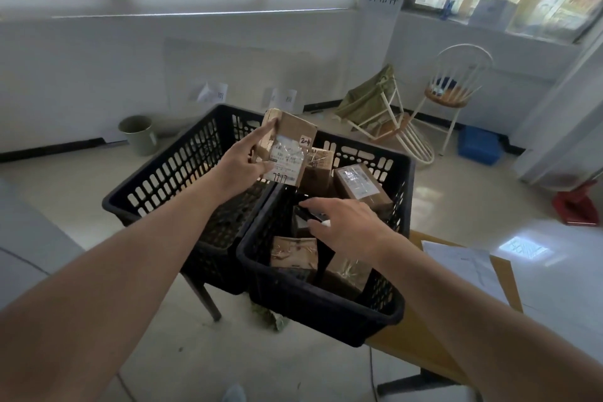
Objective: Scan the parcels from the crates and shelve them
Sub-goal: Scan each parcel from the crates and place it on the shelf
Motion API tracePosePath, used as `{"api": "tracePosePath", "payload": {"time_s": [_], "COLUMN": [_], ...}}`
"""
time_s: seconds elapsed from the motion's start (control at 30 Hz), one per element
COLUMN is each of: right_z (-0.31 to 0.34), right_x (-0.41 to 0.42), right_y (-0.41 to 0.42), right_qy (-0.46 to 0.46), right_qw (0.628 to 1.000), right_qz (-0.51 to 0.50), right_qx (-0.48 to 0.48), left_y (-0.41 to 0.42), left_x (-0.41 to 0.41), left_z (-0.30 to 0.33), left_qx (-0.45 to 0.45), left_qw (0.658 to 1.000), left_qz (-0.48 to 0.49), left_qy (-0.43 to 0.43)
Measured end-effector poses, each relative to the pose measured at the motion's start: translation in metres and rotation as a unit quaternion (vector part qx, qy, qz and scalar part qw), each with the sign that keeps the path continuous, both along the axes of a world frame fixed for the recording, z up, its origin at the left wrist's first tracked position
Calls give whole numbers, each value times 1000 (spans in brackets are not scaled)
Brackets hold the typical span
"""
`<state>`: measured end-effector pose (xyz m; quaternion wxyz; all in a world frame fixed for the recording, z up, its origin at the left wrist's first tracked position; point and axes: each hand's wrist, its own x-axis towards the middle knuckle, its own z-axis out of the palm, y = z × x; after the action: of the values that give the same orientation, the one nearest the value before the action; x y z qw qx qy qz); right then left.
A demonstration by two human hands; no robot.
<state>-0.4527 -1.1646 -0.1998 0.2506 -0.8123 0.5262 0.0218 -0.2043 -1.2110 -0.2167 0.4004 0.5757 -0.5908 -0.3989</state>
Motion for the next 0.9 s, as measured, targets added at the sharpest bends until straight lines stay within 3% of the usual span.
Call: {"api": "tracePosePath", "payload": {"time_s": [0.13,0.37,0.57,0.9], "right_z": [6,10,16,24], "right_x": [-4,13,50,124], "right_y": [-17,-39,-41,4], "right_qy": [-168,-333,-453,-580], "right_qw": [981,926,874,814], "right_qz": [-86,-165,-121,29], "right_qx": [44,-70,-125,-13], "left_y": [10,41,80,181], "left_x": [3,7,7,28], "left_z": [9,32,50,66], "left_qx": [1,11,6,-56], "left_qw": [999,997,985,970], "left_qz": [0,8,39,168], "left_qy": [33,69,170,167]}}
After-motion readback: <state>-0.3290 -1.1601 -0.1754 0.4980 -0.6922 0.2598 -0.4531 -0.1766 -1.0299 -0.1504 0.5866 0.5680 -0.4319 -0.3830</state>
